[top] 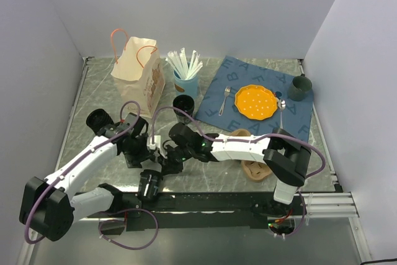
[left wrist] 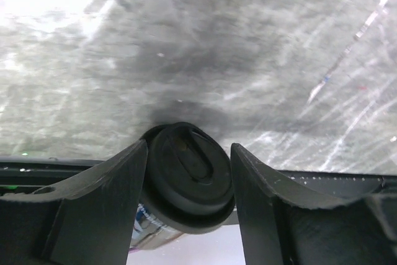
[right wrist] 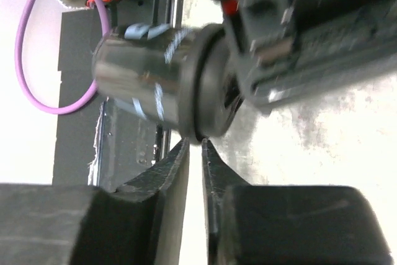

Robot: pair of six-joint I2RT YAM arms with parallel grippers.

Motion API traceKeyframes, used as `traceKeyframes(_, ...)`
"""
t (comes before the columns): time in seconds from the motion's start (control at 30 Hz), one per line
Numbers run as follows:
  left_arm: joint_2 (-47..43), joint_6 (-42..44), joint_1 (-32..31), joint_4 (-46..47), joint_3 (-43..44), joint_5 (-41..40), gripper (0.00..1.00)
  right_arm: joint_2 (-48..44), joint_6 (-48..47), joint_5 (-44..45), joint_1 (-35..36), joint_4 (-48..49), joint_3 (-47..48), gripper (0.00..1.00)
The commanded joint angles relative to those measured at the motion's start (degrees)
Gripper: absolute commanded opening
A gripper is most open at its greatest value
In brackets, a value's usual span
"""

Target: Pack the takeout coffee

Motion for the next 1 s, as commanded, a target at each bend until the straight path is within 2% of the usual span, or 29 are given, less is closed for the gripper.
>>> traceKeyframes(0.0,0.08,1.97,2.20,-2.00,1.84,-1.62,0.62,-1.17,-0.65,0.55,0.59,2.97,-0.78,0.15)
traceKeyframes(0.1,0.78,2.94,3.78,-2.44,2.62,-1.53,0.62,-1.35,-0.92,0.91,0.50,2.71,-0.70,0.12)
traceKeyframes(0.17,1.13,3.64,4.75,-2.71,3.06,-1.36,0.62,-2.05,-0.05,1.43,0.59,3.84,-0.96,0.16)
traceKeyframes(0.3,1.48,4.34,5.72,-3.32,3.16,-1.45,0.62,-3.63,0.49,0.74,0.50,8.59,-3.94,0.52)
traceKeyframes(0.4,1.49,4.61,6.07,-3.94,2.98,-1.88,0.63,-2.15,-1.09,-2.16,0.50,6.86,-2.29,0.63)
traceKeyframes(0.5,1.22,4.70,6.42,-4.38,2.63,-1.28,0.63,-1.00,-2.41,-3.75,0.50,7.19,-0.96,0.64)
traceKeyframes(0.73,-0.97,3.38,6.42,-5.52,0.26,1.36,0.60,1.02,-2.24,-2.87,0.86,7.19,0.53,0.56)
traceKeyframes(0.8,-1.06,3.29,6.42,-5.34,-0.88,2.51,0.59,1.46,-2.06,0.10,1.12,6.84,1.06,0.53)
traceKeyframes(0.9,-1.41,3.20,6.42,-5.26,-1.50,2.25,0.59,-0.02,3.28,5.89,0.86,4.65,1.50,0.51)
traceKeyframes(0.97,-1.24,3.29,6.42,-5.43,-0.81,2.16,0.59,-3.35,9.52,6.09,0.15,5.51,0.02,0.51)
